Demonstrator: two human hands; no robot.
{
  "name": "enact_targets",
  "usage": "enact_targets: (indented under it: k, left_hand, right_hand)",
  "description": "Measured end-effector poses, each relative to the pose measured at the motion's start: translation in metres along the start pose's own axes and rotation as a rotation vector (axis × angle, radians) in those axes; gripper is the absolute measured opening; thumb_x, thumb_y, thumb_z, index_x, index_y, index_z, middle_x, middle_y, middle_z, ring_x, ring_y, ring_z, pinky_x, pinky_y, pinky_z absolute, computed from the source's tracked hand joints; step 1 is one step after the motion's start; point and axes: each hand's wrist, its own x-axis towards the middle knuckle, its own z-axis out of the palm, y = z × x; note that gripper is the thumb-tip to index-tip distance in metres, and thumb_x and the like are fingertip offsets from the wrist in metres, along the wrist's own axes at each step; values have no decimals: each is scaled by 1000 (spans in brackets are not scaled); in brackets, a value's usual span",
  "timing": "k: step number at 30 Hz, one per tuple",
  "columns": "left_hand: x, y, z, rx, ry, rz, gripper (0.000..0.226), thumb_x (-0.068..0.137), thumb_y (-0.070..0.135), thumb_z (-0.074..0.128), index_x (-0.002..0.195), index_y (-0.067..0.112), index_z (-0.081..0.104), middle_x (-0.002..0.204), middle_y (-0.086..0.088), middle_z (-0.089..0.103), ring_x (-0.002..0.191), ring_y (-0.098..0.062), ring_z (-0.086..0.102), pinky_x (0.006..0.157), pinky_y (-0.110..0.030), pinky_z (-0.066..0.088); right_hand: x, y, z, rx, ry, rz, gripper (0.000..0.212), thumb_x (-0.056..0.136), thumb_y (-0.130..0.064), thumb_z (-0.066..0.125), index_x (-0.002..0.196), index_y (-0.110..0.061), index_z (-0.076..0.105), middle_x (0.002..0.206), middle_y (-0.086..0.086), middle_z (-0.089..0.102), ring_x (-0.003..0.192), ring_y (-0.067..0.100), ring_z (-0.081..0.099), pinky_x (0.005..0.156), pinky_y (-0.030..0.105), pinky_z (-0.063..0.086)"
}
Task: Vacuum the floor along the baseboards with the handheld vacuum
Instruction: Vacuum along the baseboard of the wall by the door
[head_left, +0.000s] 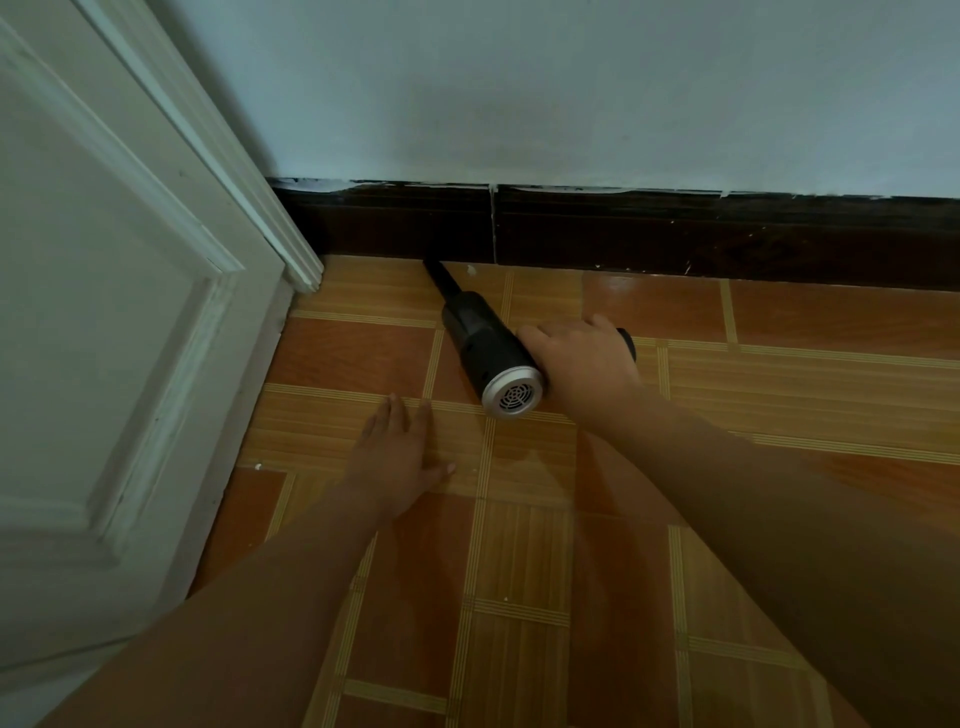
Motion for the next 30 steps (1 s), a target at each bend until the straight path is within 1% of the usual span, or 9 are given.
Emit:
enact_targets:
  k: [6,10,14,21,27,30]
  left_hand:
    - [3,-1,-1,-6,-12,3,87,92,57,43,153,16,-4,157,-22,-8,147,-31,-6,119,-37,2]
    - [1,-5,0,-7,-4,24,87,92,57,42,152,16,-5,157,-22,-8,147,-30,-7,119,-36,1]
    - [1,-6,1,-7,-5,27,87,92,57,42,152,16,-5,157,-22,-9,147,-31,-7,119,-36,1]
    - [1,-6,2,4,-8,31,87,93,57,40,152,15,-6,157,-22,-9,147,-31,-9,119,-36,0]
    - [1,-4,2,5,-14,23,88,93,58,40,152,15,-9,157,-22,-11,147,-31,-9,119,-37,1]
    - [1,-3,0,3,-29,12,89,92,58,42,152,15,-8,157,-22,-11,147,-31,-9,119,-37,0]
  right_hand:
    - [-2,2,-2,-16,-14,9,34,86,-33,61,115,-22,47,105,-2,61,100,20,57,93,36,33]
    - [6,-5,0,-14,-3,3,34,86,-35,60,115,-22,48,103,-2,62,99,20,57,93,36,33]
    - [17,-15,1,-19,13,-10,31,87,-32,60,114,-22,48,103,-1,62,99,20,58,92,37,34]
    - [29,-27,2,0,34,-25,31,87,-32,60,115,-22,49,105,-2,62,100,21,58,93,37,34]
    - [15,-16,1,-7,-1,-8,35,86,-33,61,116,-22,47,104,-1,62,99,22,57,92,37,34]
    - [2,-7,1,23,2,8,32,86,-31,60,115,-22,48,102,-2,62,98,20,58,91,35,34]
